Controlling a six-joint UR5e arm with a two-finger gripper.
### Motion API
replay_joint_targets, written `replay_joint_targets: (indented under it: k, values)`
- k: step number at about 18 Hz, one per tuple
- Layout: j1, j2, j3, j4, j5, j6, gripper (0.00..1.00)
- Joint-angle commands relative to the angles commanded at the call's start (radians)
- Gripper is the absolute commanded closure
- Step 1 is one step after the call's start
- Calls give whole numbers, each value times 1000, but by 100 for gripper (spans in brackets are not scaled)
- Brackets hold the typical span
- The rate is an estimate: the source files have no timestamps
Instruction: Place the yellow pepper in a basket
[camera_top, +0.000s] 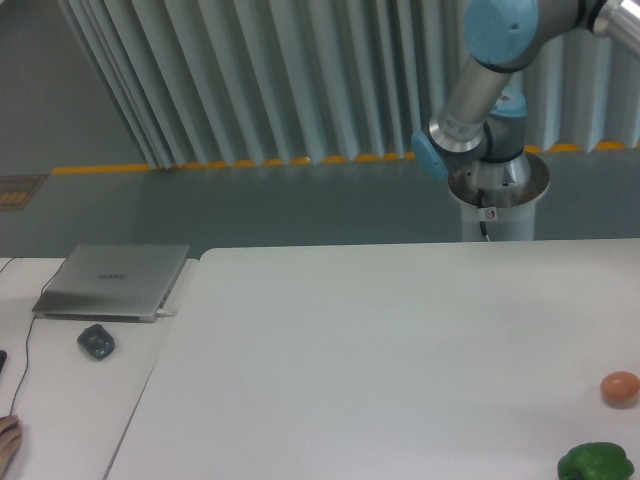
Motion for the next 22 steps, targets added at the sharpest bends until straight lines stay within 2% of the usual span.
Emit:
replay_joint_targets:
  k: [3,6,9,10,14,16,18,22]
  values:
    - [-6,64,-78,-6,-19,8,0]
    - [-26,114,-127,-31,-16,41,0]
    - [-28,153,-146,-112,-13,177,0]
    - [-29,170,-150,-156,-13,211,0]
    - [-54,229,-170,-253,-9,268,0]
    - [-55,233,-170,-288,18,300,0]
    - [-57,232,-170,-299,79,342,0]
    - [-64,229,-178,-308,80,374,0]
